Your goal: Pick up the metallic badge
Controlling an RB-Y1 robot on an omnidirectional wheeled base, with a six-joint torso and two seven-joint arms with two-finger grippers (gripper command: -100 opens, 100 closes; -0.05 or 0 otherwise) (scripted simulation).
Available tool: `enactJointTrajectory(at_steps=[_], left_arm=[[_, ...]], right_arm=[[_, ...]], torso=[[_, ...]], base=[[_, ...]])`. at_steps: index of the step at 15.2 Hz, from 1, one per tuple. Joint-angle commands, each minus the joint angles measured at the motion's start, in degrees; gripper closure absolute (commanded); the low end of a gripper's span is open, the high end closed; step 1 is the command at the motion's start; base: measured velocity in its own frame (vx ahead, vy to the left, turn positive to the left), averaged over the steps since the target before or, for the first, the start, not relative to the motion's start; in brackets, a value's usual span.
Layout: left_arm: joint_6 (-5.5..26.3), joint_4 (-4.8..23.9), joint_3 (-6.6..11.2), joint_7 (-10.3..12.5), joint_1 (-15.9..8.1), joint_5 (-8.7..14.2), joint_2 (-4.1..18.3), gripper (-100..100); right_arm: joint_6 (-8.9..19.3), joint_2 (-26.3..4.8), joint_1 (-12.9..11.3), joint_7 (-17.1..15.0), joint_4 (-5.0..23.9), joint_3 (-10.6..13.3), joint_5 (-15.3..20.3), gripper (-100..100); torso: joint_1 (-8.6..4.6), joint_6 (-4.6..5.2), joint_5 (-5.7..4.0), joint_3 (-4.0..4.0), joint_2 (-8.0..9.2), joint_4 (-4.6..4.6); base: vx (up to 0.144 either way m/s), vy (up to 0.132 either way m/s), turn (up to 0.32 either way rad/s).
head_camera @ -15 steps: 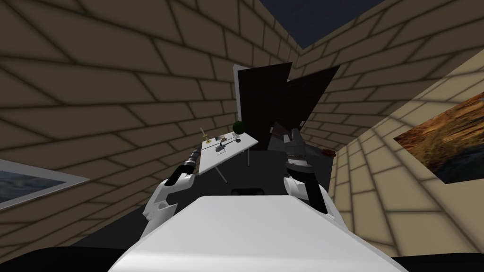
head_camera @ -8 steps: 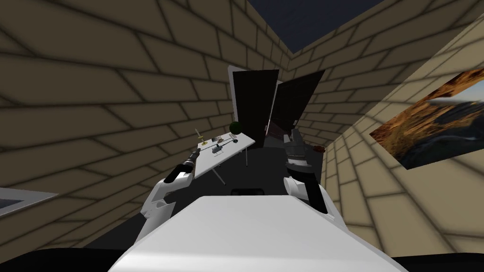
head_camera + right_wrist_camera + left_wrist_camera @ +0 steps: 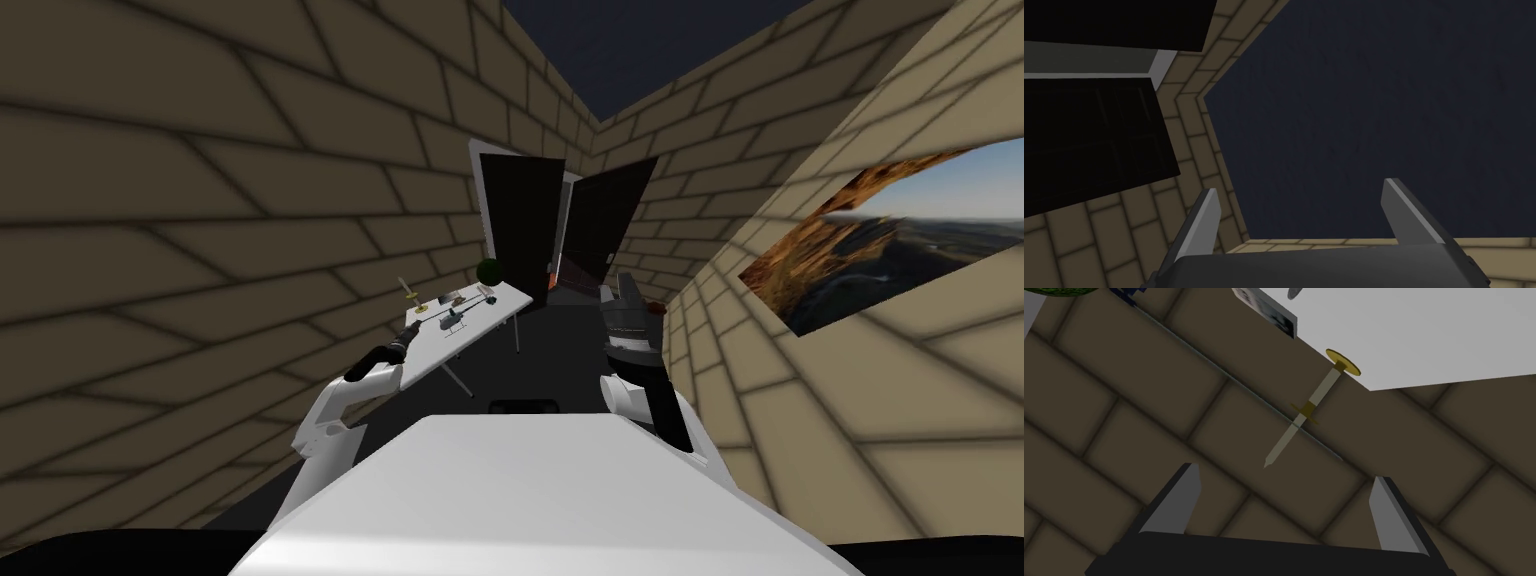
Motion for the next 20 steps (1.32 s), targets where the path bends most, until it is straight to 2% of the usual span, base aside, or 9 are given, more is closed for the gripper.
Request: enactJointTrajectory(at_steps=[1,3,6,7,9,10,12,13,20], left_arm=[[2.86,0.50,0.59,-1.24,-0.45,0.19,0.36,-100],[5.08,1.55,1.45,-2.87,-1.03,0.62,1.01,-100],[7.32,1.55,1.45,-2.87,-1.03,0.62,1.01,-100],[9.38,2.62,2.28,-4.45,-1.60,1.04,1.62,-100],[10.81,2.62,2.28,-4.45,-1.60,1.04,1.62,-100],[12.45,3.68,3.06,-6.00,-2.17,1.44,2.19,-100],[14.20,3.68,3.06,-6.00,-2.17,1.44,2.19,-100],[15.64,4.74,3.81,-7.50,-2.72,1.83,2.72,-100],[23.43,6.81,5.16,-10.33,-3.77,2.55,3.66,-100]], right_arm=[[0.00,0.00,0.00,0.00,0.00,0.00,0.00,0],[0.00,0.00,0.01,0.00,0.00,-0.01,0.00,0],[0.00,0.00,0.01,0.00,0.00,-0.01,0.00,0],[0.00,0.00,0.01,0.00,0.00,-0.01,0.00,0],[0.00,0.00,0.00,0.00,0.00,0.00,0.00,0],[0.00,0.00,0.01,0.00,0.00,-0.01,0.00,0],[0.00,0.00,0.01,0.00,0.00,0.00,0.00,0],[0.00,0.00,0.01,0.00,0.00,-0.01,0.00,0],[0.00,0.00,0.01,0.00,0.00,-0.01,0.00,0]], torso=[[0.00,0.00,0.00,0.00,0.00,0.00],[0.01,-0.04,0.00,0.00,-0.01,0.00],[0.02,-0.04,0.01,-0.03,-0.04,-0.01],[0.02,-0.05,0.01,-0.02,-0.03,-0.01],[0.02,-0.02,0.00,-0.03,-0.05,-0.01],[0.03,-0.04,0.01,-0.03,-0.04,-0.01],[0.06,-0.02,0.01,-0.05,-0.09,-0.02],[0.06,-0.05,0.01,-0.05,-0.09,-0.02],[0.08,-0.02,0.02,-0.08,-0.13,-0.03]], base=[[0.013,0.008,-0.214],[0.015,0.008,-0.118],[0.018,0.011,-0.095],[0.018,0.005,-0.178],[0.020,0.013,-0.135],[0.027,0.015,-0.180],[0.032,0.023,-0.133],[0.030,0.018,-0.161],[0.034,0.025,-0.138]])
